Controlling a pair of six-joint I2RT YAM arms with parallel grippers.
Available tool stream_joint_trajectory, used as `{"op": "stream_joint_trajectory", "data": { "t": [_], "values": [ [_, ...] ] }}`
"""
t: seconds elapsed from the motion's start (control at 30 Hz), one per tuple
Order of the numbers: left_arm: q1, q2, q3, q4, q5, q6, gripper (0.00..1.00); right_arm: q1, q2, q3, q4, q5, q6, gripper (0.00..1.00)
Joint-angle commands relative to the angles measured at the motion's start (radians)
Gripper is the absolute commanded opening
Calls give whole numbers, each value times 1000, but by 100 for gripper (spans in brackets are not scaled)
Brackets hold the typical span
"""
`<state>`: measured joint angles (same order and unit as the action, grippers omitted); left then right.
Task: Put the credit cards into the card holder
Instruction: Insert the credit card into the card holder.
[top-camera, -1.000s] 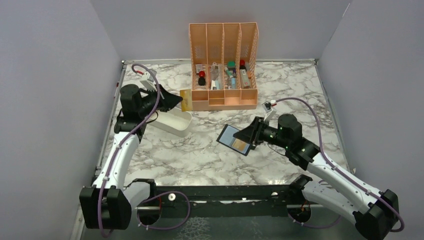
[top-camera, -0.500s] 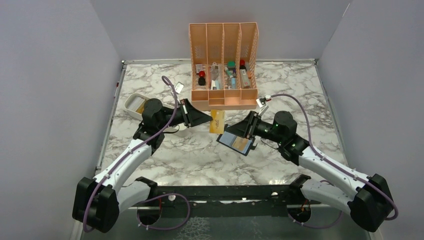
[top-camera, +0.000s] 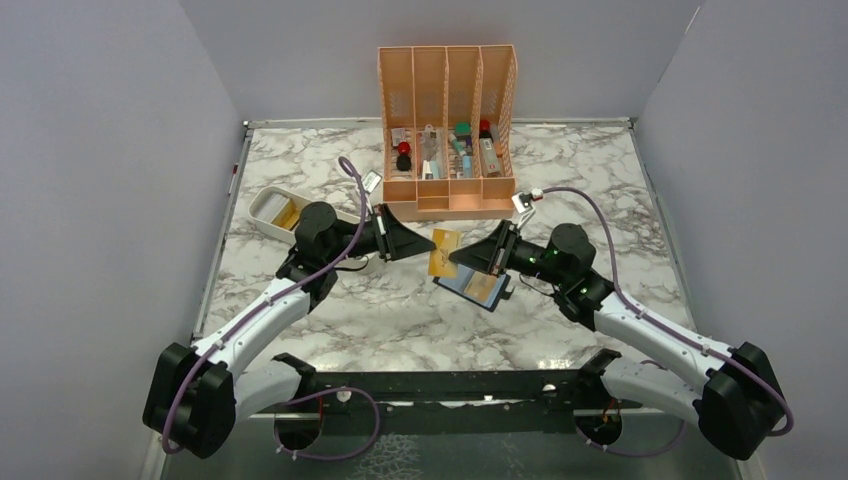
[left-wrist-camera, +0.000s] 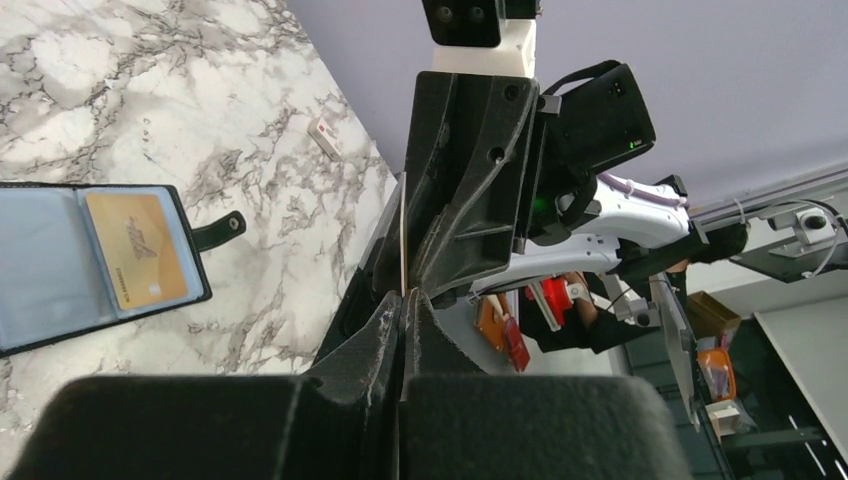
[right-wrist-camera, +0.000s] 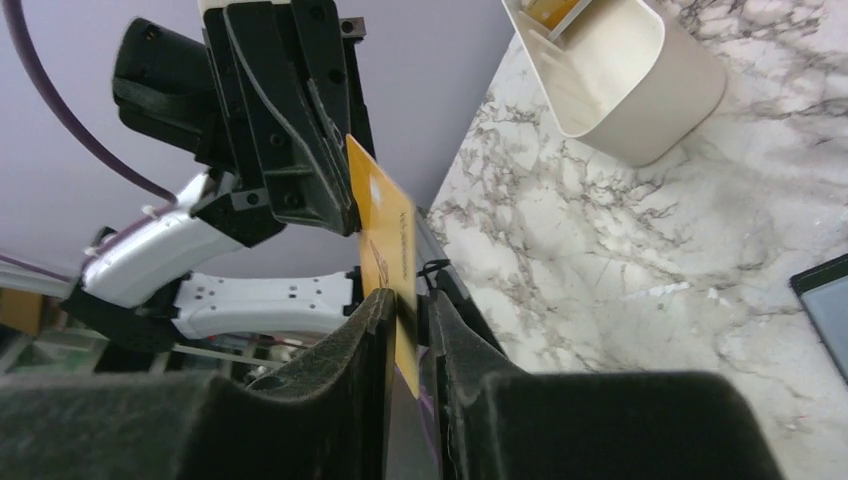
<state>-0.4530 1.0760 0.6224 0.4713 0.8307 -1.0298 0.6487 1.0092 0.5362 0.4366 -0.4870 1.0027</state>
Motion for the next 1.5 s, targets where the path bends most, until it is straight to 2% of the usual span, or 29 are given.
{"op": "stream_joint_trajectory", "data": {
  "t": [0.0,0.03,0.07,0.17,0.2,0.27,0.5,0.6,0.73,1.0,1.23,1.47],
  "values": [
    [-16,20,-14,55,8,-9,0,6,-5,-19,56,-18,10,15],
    [-16,22,-18,55,1,-9,0,6,-10,-27,55,-11,12,8],
    [-16,22,-23,55,-10,-6,5,6,-17,-33,51,0,15,2],
    [-16,14,-43,50,-64,35,36,6,-39,-54,13,37,9,1],
    [-16,13,-53,44,-86,55,43,6,-45,-56,-10,47,0,1],
    [-16,14,-69,30,-124,107,47,6,-53,-52,-85,75,-24,1],
    [-19,118,-39,-121,-244,270,49,6,-49,-46,-358,263,-133,1],
    [-29,169,40,-292,-354,393,49,5,-3,-29,-433,342,-170,1],
    [-43,225,105,-368,-449,464,49,-8,91,-1,-490,418,-197,1],
    [-121,380,181,-381,-544,513,48,-87,248,-9,-437,365,-170,1],
    [-199,508,228,-404,-636,534,41,-177,293,-62,-338,258,-157,1],
    [-225,610,274,-416,-675,558,42,-227,330,-98,-268,160,-119,1]
  ]
}}
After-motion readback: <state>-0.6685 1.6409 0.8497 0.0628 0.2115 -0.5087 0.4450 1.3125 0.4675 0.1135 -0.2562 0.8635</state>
